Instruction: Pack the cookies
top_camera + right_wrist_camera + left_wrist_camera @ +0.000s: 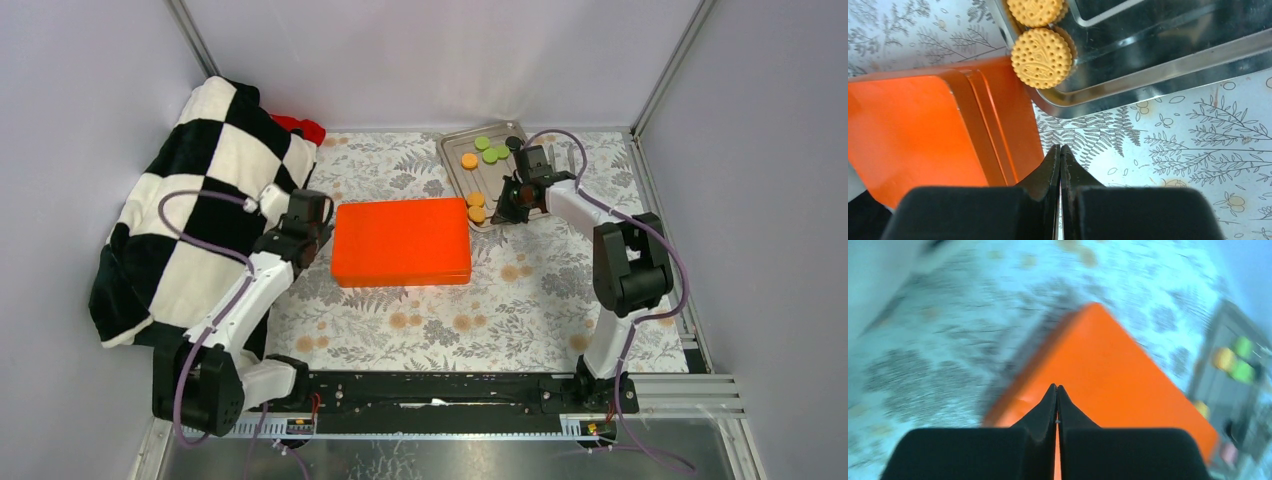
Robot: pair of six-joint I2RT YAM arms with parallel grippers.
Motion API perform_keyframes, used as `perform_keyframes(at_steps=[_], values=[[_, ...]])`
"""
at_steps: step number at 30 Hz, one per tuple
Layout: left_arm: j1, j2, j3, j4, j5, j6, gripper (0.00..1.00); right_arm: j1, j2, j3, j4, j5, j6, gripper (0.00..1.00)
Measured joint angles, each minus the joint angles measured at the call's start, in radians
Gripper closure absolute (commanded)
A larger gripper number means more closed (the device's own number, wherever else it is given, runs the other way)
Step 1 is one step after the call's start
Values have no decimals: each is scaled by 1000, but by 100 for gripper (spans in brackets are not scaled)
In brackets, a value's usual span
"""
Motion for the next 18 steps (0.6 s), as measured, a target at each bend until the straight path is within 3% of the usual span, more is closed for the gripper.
perform_keyframes(at_steps=[3,9,18], values=[[69,-19,-91,-97,-58,-71,100,1,13,-4,-13,5,-13,100],[78,106,-175,-204,-105,-143,100,13,59,-3,-36,32,-35,100],[56,249,-167,31,-102,-96,100,170,174,71,-85,47,-60,100]])
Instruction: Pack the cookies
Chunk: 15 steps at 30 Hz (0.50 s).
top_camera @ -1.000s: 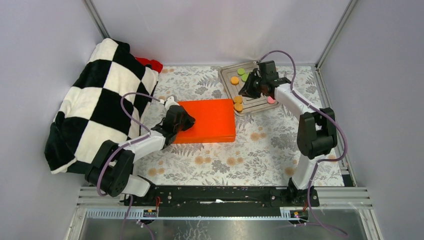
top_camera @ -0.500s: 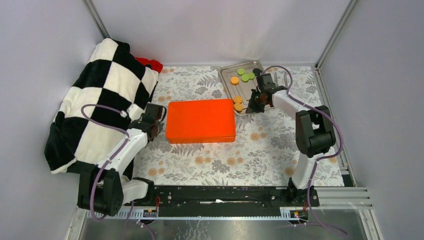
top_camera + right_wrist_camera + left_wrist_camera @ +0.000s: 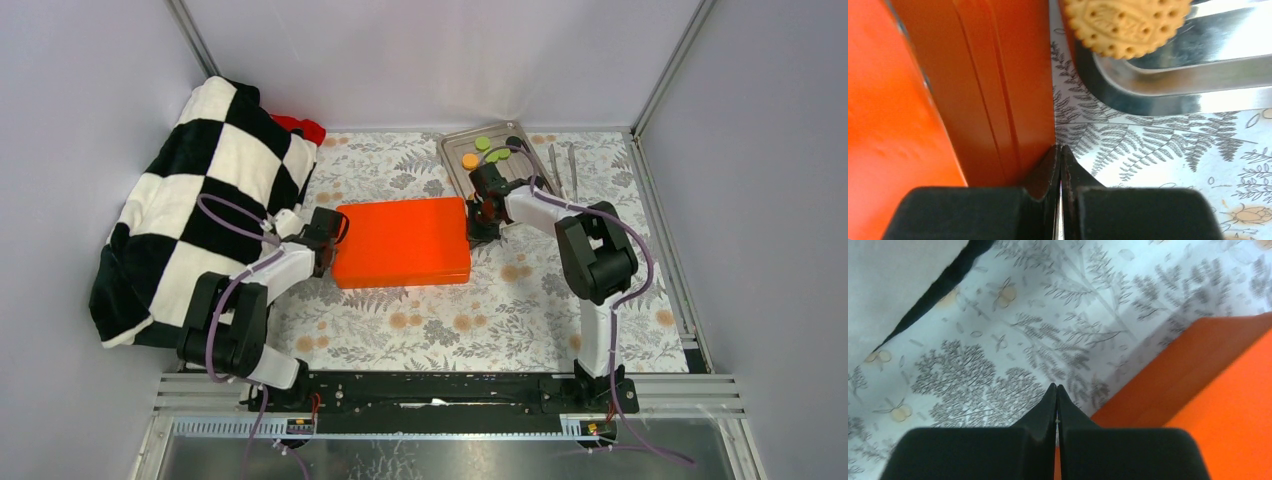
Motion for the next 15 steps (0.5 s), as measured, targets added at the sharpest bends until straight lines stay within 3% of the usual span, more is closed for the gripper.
perform_keyframes(at_steps=[8,15], values=[[-51,10,46,59,-68,28,100,29,1,23,-52,26,-19,100],[-85,-8,18,90,-19,27,100,50,-78,50,-135,248,6,100]])
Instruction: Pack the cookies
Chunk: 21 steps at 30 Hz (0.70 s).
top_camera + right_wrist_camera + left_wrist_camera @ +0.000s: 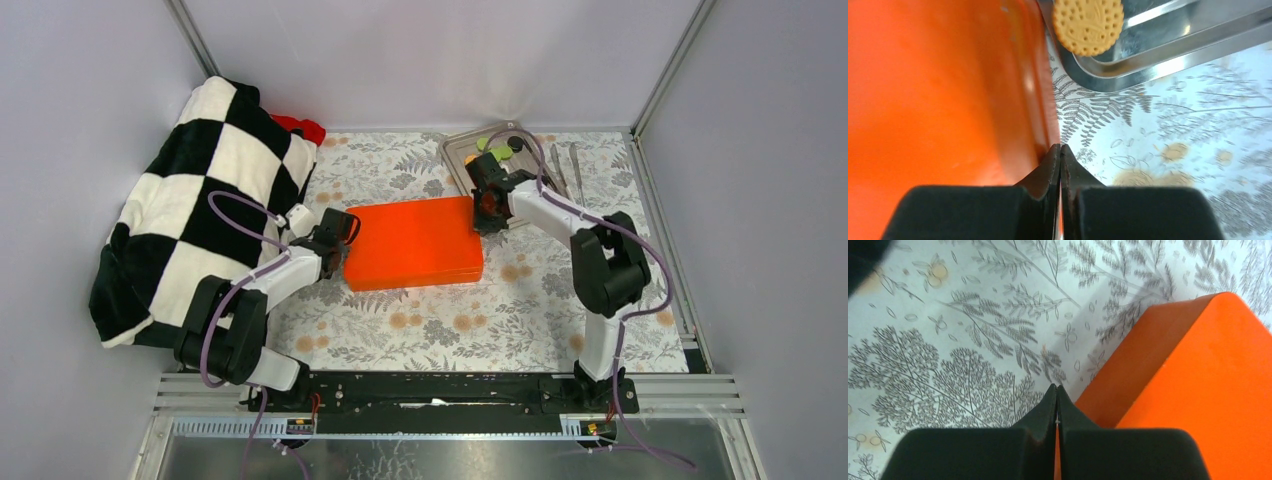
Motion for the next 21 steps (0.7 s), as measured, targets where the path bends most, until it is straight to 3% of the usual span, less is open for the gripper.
perform_keyframes(at_steps=[6,12,21], values=[[-16,-2,-37,-2,57,0,100,28,-152,61,-35,150,1,100],[-17,-2,-41,-3,72,0,100,69,-206,83,-42,198,-13,100],[-18,-2,-41,-4,83,5,100,93,-198,-134,0,161,-9,100]])
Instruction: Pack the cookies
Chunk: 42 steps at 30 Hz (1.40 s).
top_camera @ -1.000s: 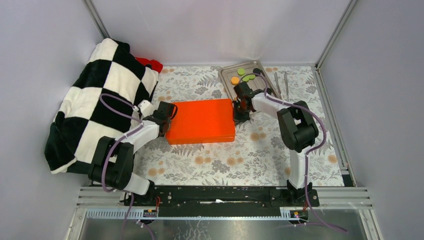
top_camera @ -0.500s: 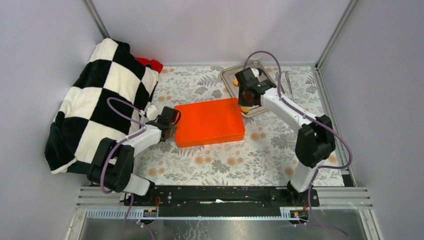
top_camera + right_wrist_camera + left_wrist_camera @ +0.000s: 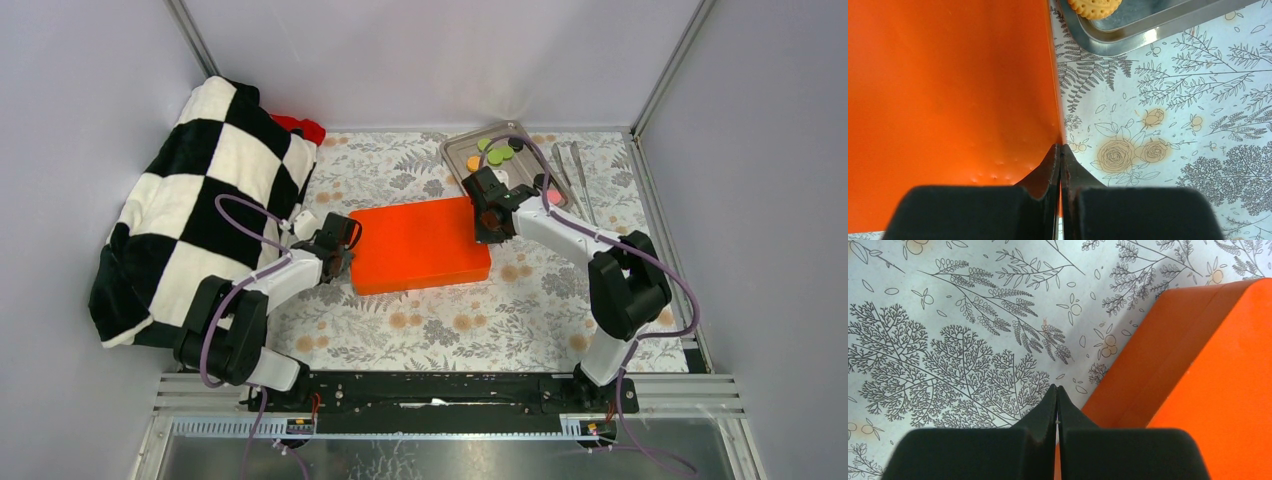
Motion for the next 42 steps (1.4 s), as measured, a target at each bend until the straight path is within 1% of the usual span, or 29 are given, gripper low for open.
perform_keyframes(at_steps=[5,7,10,11,12,13,15,18,21,23,24,27,28,37,42], values=[[-5,-51,37,-48,2,15,100,-1,1,33,-28,17,-8,100],[-8,-109,68,-75,-1,22,100,-1,0,101,-50,37,-22,100],[-12,-213,116,-106,-11,29,100,-1,-27,209,-53,47,-44,94],[-14,-253,131,-117,-18,34,100,-1,-47,236,-50,48,-50,89],[-16,-286,142,-124,-21,38,100,-1,-72,257,-43,48,-56,82],[-20,-329,153,-132,-26,45,100,-1,-99,271,-36,48,-61,77],[-26,-398,164,-137,-33,61,100,-1,-160,286,-24,49,-69,71],[-39,-499,169,-136,-36,87,100,-1,-235,288,-10,54,-83,55],[-44,-566,169,-136,-38,106,99,-1,-291,253,22,57,-97,34],[-46,-602,169,-136,-42,116,99,-1,-316,224,28,61,-103,18],[-46,-612,169,-136,-44,120,99,-1,-324,212,29,63,-106,11],[-47,-625,169,-136,-45,133,99,-1,-330,200,31,71,-113,2],[-47,-624,169,-136,-45,135,99,-1,-330,197,34,73,-114,0],[-47,-616,169,-137,-45,146,99,-1,-333,196,35,99,-115,0],[-47,-608,169,-137,-46,150,97,-1,-332,194,34,142,-116,0]])
